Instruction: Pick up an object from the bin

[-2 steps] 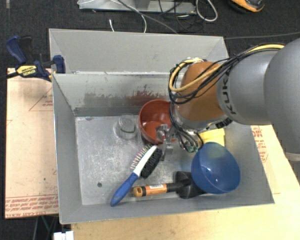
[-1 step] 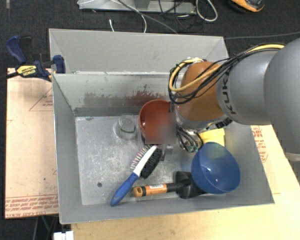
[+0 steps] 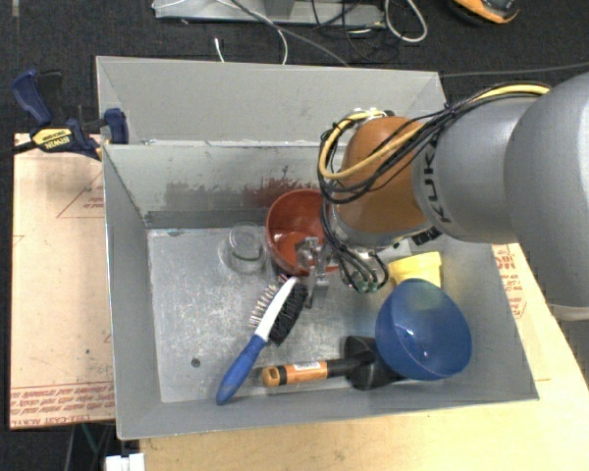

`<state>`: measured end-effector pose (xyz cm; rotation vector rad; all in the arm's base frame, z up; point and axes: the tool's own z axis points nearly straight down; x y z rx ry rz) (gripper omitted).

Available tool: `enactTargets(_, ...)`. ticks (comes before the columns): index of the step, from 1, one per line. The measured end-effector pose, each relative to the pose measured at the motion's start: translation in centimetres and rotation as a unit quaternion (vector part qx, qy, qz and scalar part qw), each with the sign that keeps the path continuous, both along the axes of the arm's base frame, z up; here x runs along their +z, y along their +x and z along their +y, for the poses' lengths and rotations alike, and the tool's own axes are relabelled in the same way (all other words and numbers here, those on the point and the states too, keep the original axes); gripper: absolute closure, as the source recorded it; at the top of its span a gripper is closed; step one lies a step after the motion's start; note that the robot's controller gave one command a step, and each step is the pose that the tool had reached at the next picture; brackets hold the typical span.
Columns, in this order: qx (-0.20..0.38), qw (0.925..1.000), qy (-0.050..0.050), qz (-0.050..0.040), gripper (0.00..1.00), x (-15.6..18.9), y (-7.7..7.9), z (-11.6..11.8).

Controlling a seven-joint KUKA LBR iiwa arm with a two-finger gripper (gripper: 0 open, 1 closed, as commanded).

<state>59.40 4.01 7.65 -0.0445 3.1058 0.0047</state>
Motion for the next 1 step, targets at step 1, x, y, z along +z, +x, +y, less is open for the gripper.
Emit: enactTargets(1,0.000,1.0000,0.000,0.0000,1.00,0.00,0.00,0.00)
